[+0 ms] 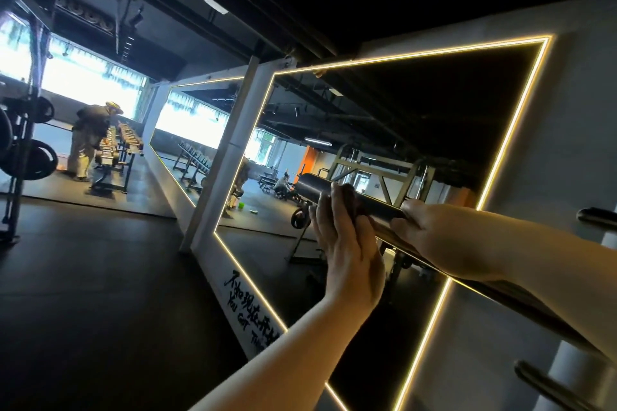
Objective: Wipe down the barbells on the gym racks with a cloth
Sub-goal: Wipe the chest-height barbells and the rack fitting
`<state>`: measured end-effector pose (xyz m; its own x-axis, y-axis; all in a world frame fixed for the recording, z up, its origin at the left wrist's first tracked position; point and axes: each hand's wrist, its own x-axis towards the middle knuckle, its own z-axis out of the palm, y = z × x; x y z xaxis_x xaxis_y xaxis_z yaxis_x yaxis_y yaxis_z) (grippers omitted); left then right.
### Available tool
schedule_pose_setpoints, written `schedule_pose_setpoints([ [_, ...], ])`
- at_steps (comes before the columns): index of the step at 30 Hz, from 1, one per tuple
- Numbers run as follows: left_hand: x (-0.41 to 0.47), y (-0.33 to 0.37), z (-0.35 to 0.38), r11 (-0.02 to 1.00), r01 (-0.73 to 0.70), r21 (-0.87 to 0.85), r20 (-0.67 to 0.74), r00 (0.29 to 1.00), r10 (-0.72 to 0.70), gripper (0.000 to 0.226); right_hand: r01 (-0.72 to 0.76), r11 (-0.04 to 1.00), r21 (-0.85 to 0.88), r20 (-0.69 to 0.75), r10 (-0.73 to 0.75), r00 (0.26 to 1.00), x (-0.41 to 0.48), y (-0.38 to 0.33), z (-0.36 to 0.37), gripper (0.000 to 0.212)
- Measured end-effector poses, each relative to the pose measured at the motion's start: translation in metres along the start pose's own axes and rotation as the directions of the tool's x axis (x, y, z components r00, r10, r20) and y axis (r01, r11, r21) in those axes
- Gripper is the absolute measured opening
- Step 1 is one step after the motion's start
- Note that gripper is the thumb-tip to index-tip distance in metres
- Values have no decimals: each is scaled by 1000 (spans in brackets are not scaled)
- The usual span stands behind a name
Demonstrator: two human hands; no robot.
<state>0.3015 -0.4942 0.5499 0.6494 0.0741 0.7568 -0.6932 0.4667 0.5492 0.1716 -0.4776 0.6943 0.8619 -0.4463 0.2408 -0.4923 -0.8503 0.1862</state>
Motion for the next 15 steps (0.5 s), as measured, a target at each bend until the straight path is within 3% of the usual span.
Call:
schedule_pose_setpoints([
  [1,7,-3,-5,988,-94,124,-1,995,95,52,-9,999,37,4,8,1000,0,1,0,36],
  [4,59,-13,-31,968,-103,229,38,995,97,37,4,1000,20,5,-4,1000,-5,-3,-2,47],
  [7,127,-29,-43,911,11,413,126,990,-69,26,6,1000,-12,-10,-6,1000,-3,-2,0,51],
  [10,173,-26,-51,878,174,445,256,915,-311,34,14,999,-51,-27,-16,999,-4,-4,0,47],
  [12,176,-13,-44,808,77,584,349,875,-336,26,21,997,-68,-27,-23,999,-5,-4,-1,44],
  [14,155,-1,-32,709,-159,686,399,899,-184,21,8,998,-58,-15,-9,1000,-6,-4,-2,42],
  [15,139,10,-25,721,-214,660,417,902,-114,22,5,999,-48,-10,-5,1000,-7,-5,-2,42],
])
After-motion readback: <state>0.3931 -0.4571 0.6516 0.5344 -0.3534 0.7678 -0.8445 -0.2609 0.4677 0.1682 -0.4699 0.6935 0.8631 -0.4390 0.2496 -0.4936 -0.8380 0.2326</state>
